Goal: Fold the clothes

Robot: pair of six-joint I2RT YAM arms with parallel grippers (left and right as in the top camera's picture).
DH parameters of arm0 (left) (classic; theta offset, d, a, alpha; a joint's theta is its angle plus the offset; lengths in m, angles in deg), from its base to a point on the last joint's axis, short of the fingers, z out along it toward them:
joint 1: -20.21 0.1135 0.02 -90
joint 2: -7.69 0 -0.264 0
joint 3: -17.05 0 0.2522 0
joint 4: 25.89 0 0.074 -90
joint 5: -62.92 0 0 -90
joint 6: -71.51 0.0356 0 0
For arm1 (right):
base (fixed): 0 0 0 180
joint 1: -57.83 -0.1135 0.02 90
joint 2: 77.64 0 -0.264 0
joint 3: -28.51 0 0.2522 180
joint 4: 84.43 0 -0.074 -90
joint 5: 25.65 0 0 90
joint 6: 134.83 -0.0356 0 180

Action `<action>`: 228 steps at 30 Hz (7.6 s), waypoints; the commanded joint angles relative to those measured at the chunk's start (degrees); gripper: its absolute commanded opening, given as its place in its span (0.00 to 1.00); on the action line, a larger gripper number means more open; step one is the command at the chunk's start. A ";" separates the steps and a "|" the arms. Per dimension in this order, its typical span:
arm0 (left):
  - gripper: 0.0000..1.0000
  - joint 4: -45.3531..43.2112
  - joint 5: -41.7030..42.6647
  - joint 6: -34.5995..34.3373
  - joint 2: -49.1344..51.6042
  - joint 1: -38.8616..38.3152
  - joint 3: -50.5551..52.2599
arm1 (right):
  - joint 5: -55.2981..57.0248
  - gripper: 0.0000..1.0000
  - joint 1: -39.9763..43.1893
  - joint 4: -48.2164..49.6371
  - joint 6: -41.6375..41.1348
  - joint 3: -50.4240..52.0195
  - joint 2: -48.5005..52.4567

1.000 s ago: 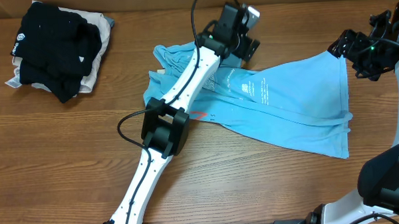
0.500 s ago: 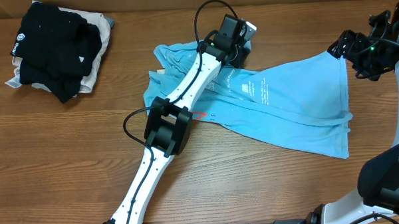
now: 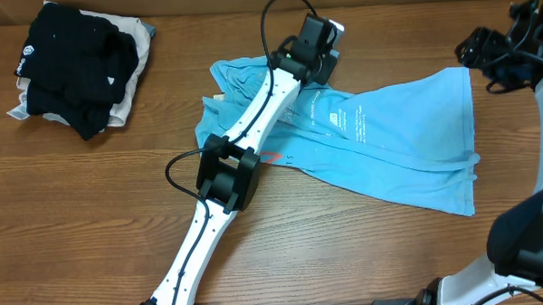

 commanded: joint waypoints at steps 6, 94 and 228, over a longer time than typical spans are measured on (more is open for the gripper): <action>0.04 5.95 -3.21 -6.47 -4.24 1.92 -12.02 | 14.47 0.75 -1.64 13.92 0.24 0.02 10.45; 0.04 53.96 -7.48 -8.22 -12.15 10.10 -15.30 | 10.51 0.04 3.06 -22.67 -6.01 -2.64 8.39; 1.00 50.49 0.02 -9.68 -31.87 13.97 -3.93 | -8.63 0.04 -1.05 -7.19 1.86 25.46 -11.63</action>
